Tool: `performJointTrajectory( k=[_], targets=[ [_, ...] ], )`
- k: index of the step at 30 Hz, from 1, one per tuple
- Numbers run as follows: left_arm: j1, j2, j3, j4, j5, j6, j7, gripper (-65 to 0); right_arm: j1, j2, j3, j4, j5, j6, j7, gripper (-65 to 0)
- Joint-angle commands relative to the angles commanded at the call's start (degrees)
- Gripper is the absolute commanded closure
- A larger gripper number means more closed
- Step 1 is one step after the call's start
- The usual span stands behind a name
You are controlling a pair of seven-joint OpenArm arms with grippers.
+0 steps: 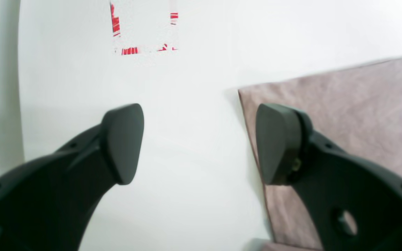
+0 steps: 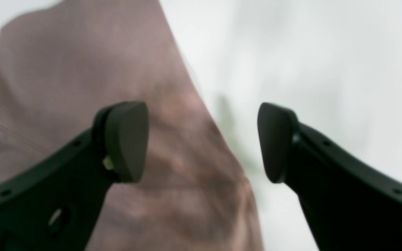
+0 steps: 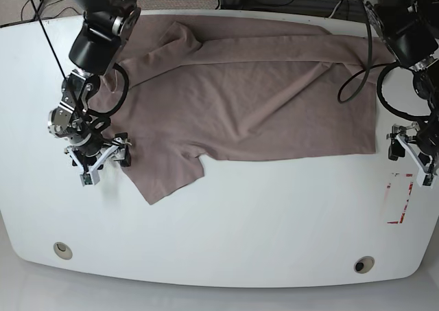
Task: Layout the t-shirt on the table in an organized manner, then fold the t-shirt properly
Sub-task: 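Release the edge and move both grippers to the shirt's hem corners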
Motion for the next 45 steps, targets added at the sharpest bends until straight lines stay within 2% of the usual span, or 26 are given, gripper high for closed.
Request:
performJointTrajectory(
  k=[5,17,27,35,39,45],
  targets=[
    [2.1,0.0,0.5,-1.4,-0.1,0.0,-1.8,-47.2,0.1,1.1,-1.9,-3.9,0.1,0.00,2.9,-46.6],
    [2.5,0.1,0.3,-7.0,-0.2,0.0,-2.3,-47.2,-2.0,-0.7,-5.8,-4.1,0.3,0.00,3.1,-45.5],
    [2.3,0.1,0.5,-12.6,-0.1,0.0,-6.5,-47.2,-2.0,-0.8,-6.7,-4.2,0.2,0.00,3.1,-22.4],
    [0.9,0.7,0.6,-17.6,-0.3,0.0,-7.9,-47.4,-2.0,-0.8,-6.9,-4.2,0.1,0.00,2.8,0.0],
    [-0.7,2.2,0.6,-20.5,-0.1,0.0,-8.2,-47.4,-2.2,-0.8,-9.0,-4.2,0.1,0.00,2.8,0.0],
    [-1.7,2.5,2.7,-23.4,0.0,0.0,-10.9,-47.5,-3.4,-0.8,-10.0,-4.1,0.4,0.00,2.9,0.0]
  ],
)
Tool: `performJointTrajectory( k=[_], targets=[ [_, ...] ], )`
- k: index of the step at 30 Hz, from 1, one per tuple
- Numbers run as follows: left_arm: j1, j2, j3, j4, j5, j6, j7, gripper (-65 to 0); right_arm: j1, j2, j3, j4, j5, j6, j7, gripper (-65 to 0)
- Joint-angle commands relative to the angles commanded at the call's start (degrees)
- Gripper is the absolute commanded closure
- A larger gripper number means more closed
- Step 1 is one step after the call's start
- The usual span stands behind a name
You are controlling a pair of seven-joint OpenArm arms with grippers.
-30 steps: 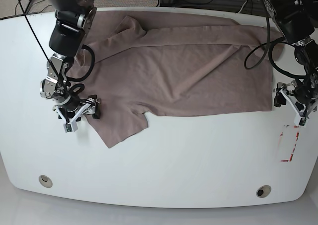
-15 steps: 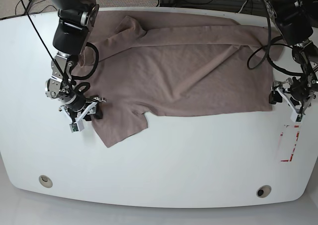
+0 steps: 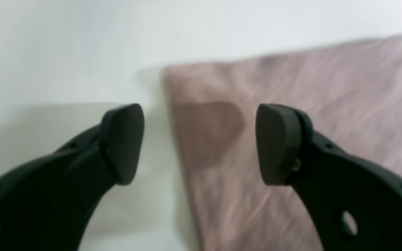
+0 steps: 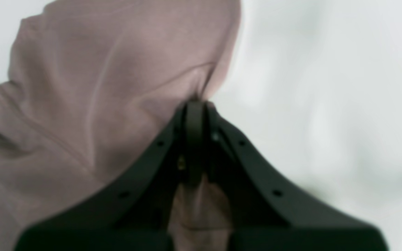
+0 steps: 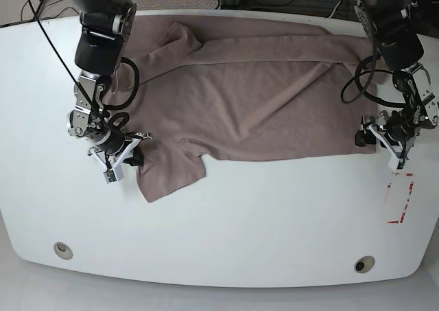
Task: Layout the t-shirt on the table in an organized manner, then fold the t-shirt properly
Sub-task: 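Release the edge and move both grippers to the shirt's hem corners, then grasp the hem corners with both grippers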
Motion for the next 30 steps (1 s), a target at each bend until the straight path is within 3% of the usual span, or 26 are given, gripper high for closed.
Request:
performJointTrajectory(
  k=[8,11,15,20,26,30],
  targets=[
    [-1.9,0.1,2.9,-4.3,-0.2,0.0,-0.2,-46.7,-0.2,-1.1,0.2,0.0,-0.3,0.00,0.1,0.0],
    [-1.9,0.1,3.9,-4.3,-0.2,0.0,-0.1,-41.3,-0.2,-1.1,0.3,0.0,-0.3,0.00,0.1,0.0],
    [-1.9,0.1,5.5,-4.5,-0.1,0.0,-0.1,-20.1,-0.2,-1.1,0.3,0.0,-0.3,0.00,0.1,0.0],
    [-1.8,0.1,5.7,-4.2,0.0,0.0,-0.2,0.0,0.1,-1.1,0.2,0.0,-0.4,0.00,0.1,0.0],
    [-1.9,0.1,5.5,-2.9,-0.2,0.0,-0.2,-0.3,0.1,-1.1,0.0,4.2,-0.4,0.00,-0.3,0.0],
    [-1.9,0.2,5.5,1.0,-0.3,0.0,0.1,-0.1,0.1,-1.1,0.0,8.3,-0.4,0.00,-3.3,0.0]
  ],
)
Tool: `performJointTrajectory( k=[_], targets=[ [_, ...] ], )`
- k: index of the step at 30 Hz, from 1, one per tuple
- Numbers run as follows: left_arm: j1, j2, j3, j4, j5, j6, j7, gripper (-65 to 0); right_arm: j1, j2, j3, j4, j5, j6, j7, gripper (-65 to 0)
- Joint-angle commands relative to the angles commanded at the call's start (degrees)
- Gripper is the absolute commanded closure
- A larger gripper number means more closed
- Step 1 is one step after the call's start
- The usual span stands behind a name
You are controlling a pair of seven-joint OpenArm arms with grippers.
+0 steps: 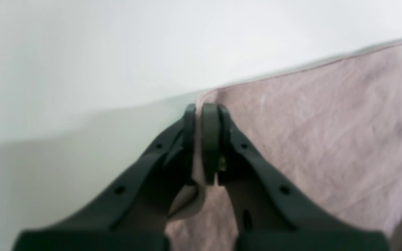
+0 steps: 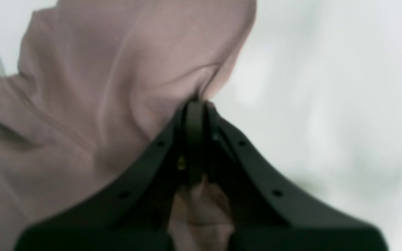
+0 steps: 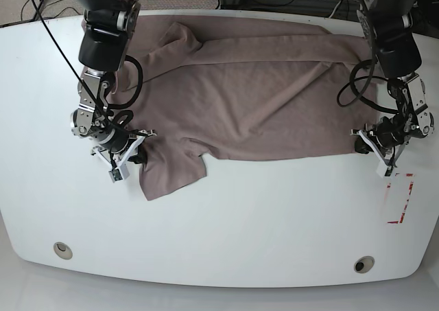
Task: Layout the t-shirt on the table in an organized manner, then fold the t-shirt properly
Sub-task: 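Grasp the hem corners with both grippers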
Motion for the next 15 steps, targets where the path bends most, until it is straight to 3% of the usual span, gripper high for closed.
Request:
performJointTrajectory(
  k=[6,15],
  targets=[
    [0.0,1.1,0.0,4.4,0.0,0.0,0.1,-0.1,-0.4,0.0,0.0,7.4,0.0,0.00,-4.7,0.0],
    [0.1,1.1,-0.2,10.6,-0.1,0.0,4.8,-0.1,-1.8,0.0,0.0,18.6,0.0,0.00,-11.8,0.0]
  ],
)
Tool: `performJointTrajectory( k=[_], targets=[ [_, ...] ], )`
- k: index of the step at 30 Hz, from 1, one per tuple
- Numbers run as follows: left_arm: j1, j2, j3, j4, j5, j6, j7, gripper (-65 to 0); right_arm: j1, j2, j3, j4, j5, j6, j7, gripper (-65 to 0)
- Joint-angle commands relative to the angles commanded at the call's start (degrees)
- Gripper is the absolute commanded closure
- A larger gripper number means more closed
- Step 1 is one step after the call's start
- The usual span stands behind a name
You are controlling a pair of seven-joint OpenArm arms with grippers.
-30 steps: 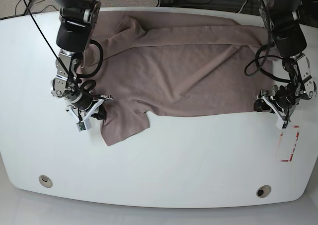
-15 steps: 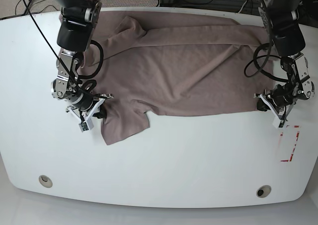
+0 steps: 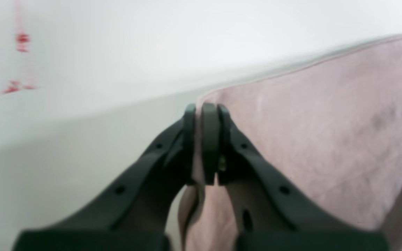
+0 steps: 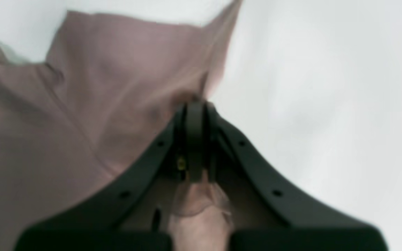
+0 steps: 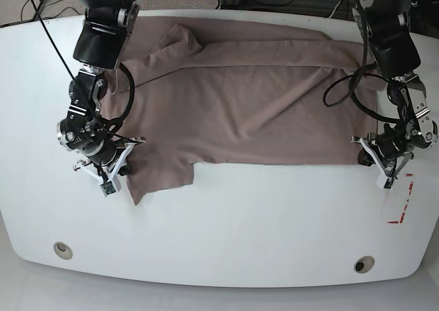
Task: Layout the t-shirt on the table in an organized manner, then fold the t-shirt properly
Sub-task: 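Grasp the hem corners with both grippers, then lift the hem with both grippers and fold it over toward the collar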
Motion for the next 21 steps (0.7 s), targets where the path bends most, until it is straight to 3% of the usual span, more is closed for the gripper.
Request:
performJointTrajectory(
  k=[6,21],
  targets=[
    [1.1,0.2,-0.1,5.4,-0.1,0.0,2.1,0.0,-1.5,0.0,0.0,7.6,0.1,0.00,-6.2,0.0],
    [8.5,0.1,-0.1,17.3,-0.1,0.0,2.5,0.0,-11.4,0.0,0.1,25.5,0.4,0.00,-15.4,0.0]
  ],
)
